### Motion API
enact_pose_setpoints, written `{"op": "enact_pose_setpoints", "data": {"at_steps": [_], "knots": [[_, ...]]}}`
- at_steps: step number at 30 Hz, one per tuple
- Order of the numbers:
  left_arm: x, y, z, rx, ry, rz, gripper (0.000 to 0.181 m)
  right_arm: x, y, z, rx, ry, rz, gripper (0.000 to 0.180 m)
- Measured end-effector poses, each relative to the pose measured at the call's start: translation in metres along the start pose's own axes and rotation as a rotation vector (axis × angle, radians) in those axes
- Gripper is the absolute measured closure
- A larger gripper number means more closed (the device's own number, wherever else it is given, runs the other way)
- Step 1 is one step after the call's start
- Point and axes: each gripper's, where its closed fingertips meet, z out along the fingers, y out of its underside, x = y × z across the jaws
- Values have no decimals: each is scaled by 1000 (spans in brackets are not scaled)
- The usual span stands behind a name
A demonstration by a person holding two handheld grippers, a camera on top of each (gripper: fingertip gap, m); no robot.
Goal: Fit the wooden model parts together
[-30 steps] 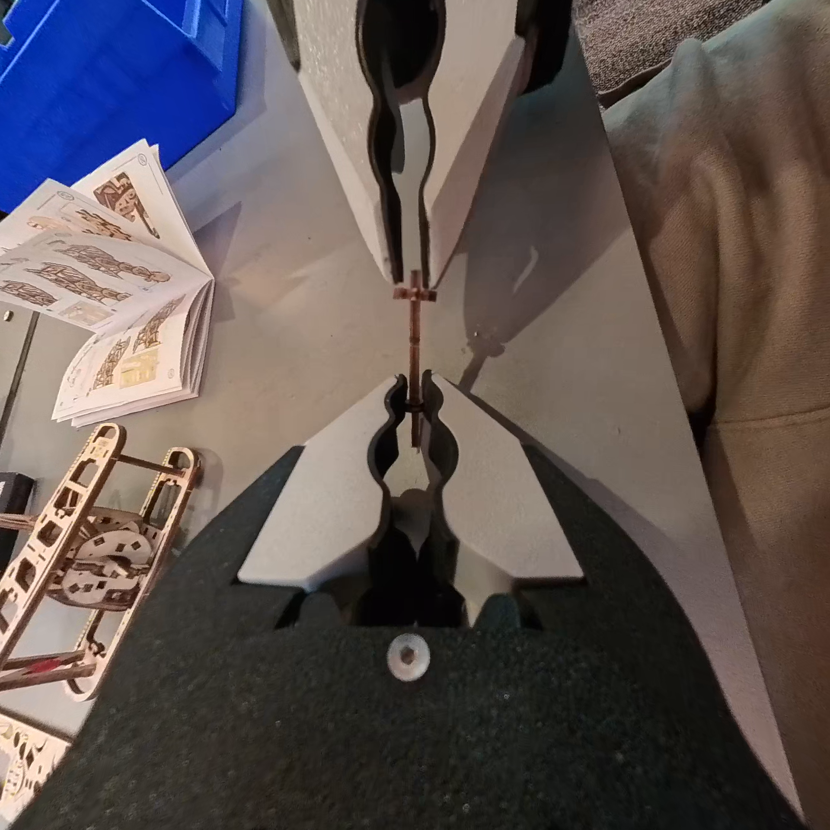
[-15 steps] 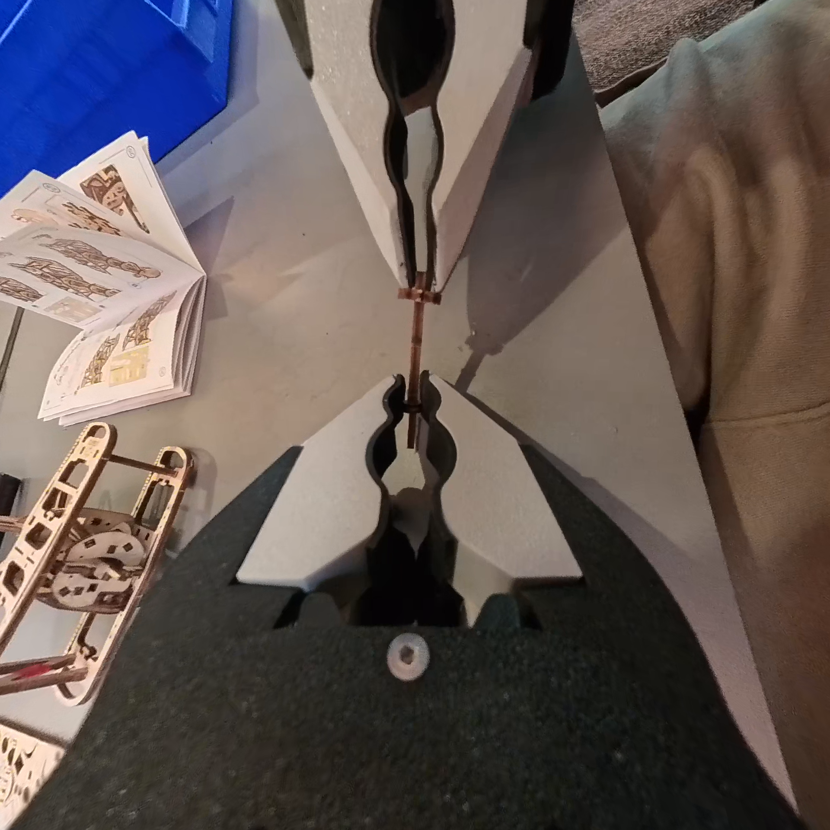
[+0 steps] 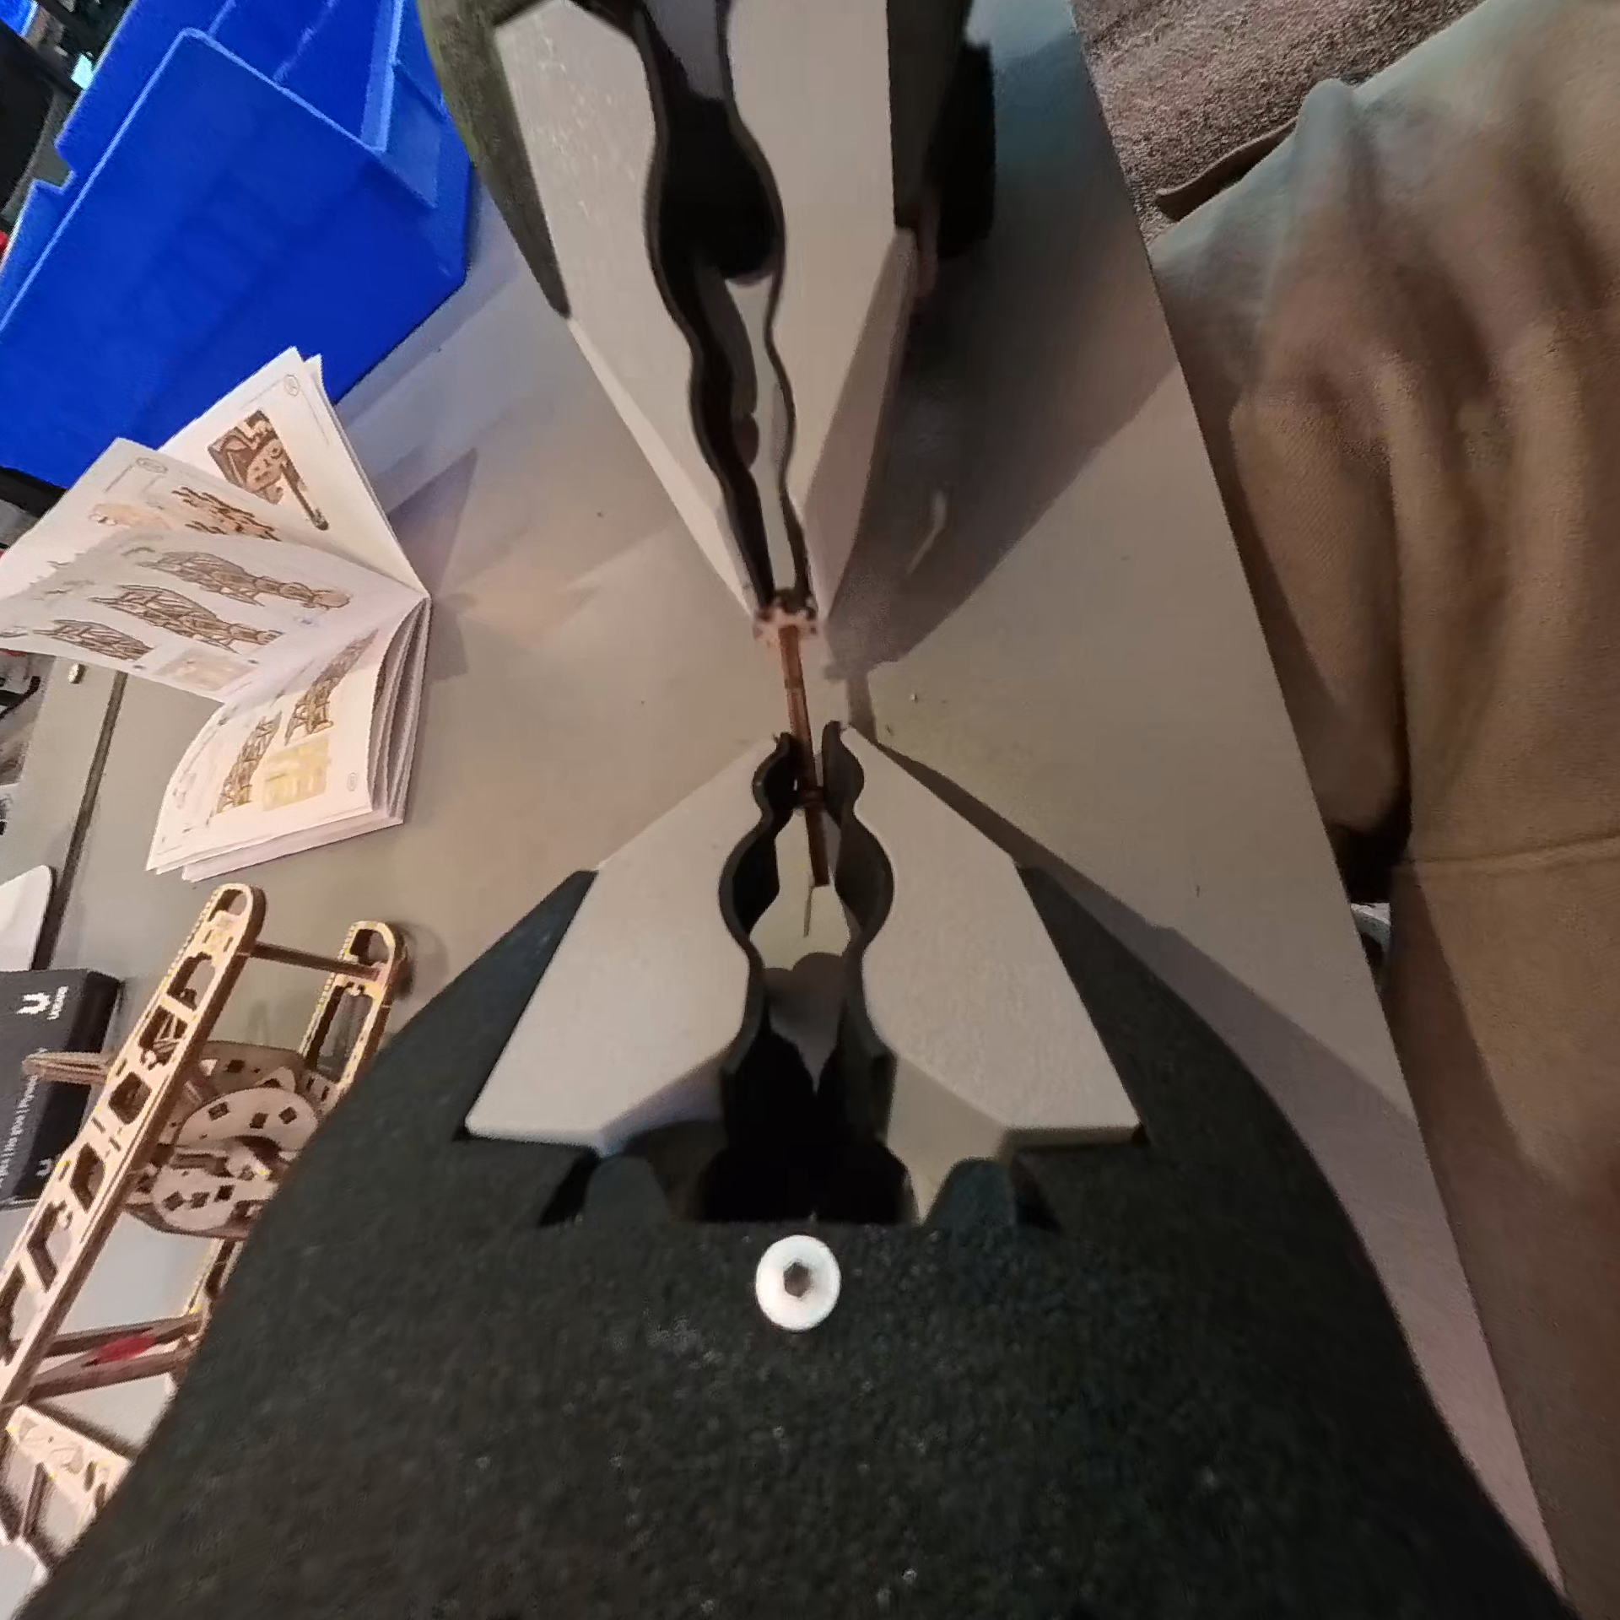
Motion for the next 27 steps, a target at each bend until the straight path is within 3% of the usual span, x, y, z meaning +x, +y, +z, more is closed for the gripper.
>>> {"op": "enact_pose_setpoints", "data": {"at_steps": [1,3,7,12,21,27], "knots": [[0,0,0,0,-2,-1,177,-2,-9,-5,65,-29,40,175],[-2,0,1,-4,-19,8,176,-4,-23,-10,152,-63,94,180],[-4,0,0,-3,-77,49,176,3,-24,-13,162,-45,161,177],[-8,1,0,-8,-113,58,177,13,-13,-18,148,-114,427,163],[-19,2,-2,-10,-181,42,177,16,-19,-25,250,-127,874,166],[-17,-2,-4,16,-206,99,176,0,-16,-15,234,-173,860,165]]}}
